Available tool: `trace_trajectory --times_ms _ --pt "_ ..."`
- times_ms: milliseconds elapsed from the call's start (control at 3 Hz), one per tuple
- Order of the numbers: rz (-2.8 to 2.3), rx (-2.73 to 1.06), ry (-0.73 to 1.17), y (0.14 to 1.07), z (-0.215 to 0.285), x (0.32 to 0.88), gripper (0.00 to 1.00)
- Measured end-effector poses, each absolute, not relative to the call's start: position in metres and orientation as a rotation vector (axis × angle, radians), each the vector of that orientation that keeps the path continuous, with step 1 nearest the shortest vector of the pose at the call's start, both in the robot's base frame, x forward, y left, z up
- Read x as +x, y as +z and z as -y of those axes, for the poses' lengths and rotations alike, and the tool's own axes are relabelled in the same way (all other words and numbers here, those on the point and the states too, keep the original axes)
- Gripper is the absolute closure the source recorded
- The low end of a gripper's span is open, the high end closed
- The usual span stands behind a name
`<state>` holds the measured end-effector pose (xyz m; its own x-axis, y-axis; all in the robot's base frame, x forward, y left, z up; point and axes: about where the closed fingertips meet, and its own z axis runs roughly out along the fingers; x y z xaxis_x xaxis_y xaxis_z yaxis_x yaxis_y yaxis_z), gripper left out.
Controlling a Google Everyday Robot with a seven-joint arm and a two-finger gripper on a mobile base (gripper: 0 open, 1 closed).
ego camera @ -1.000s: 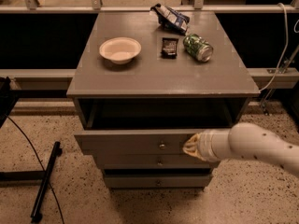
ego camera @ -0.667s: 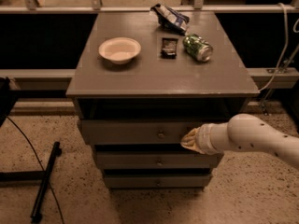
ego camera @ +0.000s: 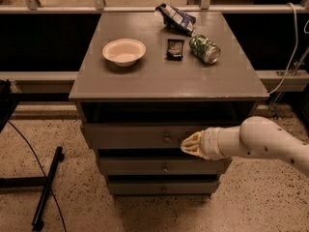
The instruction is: Close top drawer
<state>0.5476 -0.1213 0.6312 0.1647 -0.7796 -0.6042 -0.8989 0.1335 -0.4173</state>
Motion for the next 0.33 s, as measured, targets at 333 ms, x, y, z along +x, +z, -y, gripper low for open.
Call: trace_trajectory --times_ms 333 --pt "-1.504 -1.642 0.299 0.6498 0.1160 0.5039 1.00"
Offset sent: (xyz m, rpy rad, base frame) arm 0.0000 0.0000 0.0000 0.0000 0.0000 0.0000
